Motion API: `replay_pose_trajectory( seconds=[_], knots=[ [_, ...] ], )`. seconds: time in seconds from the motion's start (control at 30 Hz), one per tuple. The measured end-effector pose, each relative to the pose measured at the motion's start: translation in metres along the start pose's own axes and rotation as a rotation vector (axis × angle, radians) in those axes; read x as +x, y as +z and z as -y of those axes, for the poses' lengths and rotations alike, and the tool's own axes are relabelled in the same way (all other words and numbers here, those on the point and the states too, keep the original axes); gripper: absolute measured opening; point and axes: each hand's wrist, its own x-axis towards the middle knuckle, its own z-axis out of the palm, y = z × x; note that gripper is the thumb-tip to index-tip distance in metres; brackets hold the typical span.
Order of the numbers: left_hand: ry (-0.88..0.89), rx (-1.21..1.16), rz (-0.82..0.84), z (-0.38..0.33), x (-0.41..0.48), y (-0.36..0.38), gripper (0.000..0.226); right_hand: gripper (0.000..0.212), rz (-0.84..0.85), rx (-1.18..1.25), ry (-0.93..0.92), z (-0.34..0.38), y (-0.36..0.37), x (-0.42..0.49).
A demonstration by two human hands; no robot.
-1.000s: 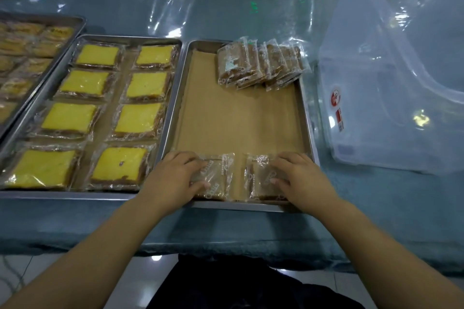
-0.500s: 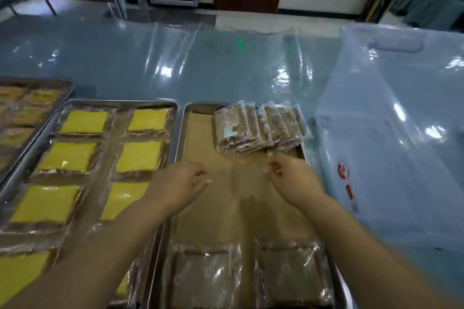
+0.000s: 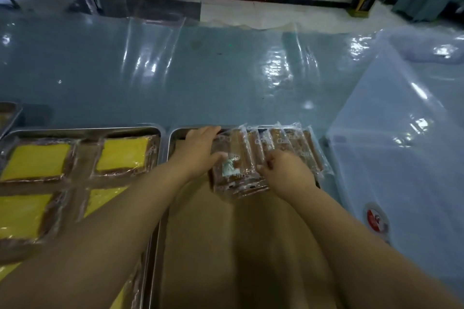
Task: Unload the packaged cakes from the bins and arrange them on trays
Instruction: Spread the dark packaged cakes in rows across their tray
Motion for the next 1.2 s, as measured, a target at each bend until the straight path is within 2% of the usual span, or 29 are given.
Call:
replay_pose_trajectory(
  seconds=[0.1,0.2,0.33,0.57,0.8,0.93,1.07,1.2],
  knots=[
    [-0.009,-0.045,0.109,0.000,0.011,0.003,0.080,0.021,-0.003,0.037,0.011,-0.002,0.003,0.004],
    [-0.006,-0.093,0.125,-0.001,0.013,0.001,0.081,0.014,-0.002,0.142,0.037,-0.004,0.003,0.004],
    [-0.026,-0.060,0.054,-0.001,-0.001,-0.001,0.072,0.008,-0.013,0.240,0.032,-0.005,0.003,0.000],
    [-0.096,-0.214,0.020,-0.001,-0.056,0.004,0.029,0.013,-0.097,0.402,0.078,-0.008,-0.001,-0.019],
    [-0.170,-0.392,-0.139,-0.016,-0.118,0.002,0.042,0.018,-0.189,0.489,0.047,-0.023,-0.010,-0.057],
    [-0.187,-0.487,-0.192,-0.025,-0.141,-0.002,0.031,0.030,-0.269,0.538,-0.012,-0.031,-0.017,-0.086],
    [-0.127,-0.360,-0.272,-0.033,-0.165,-0.001,0.030,0.028,-0.343,0.545,-0.030,-0.040,-0.025,-0.111],
    [-0.036,-0.115,-0.215,-0.032,-0.186,0.004,0.029,0.020,-0.371,0.423,-0.059,-0.052,-0.029,-0.136]
  ],
)
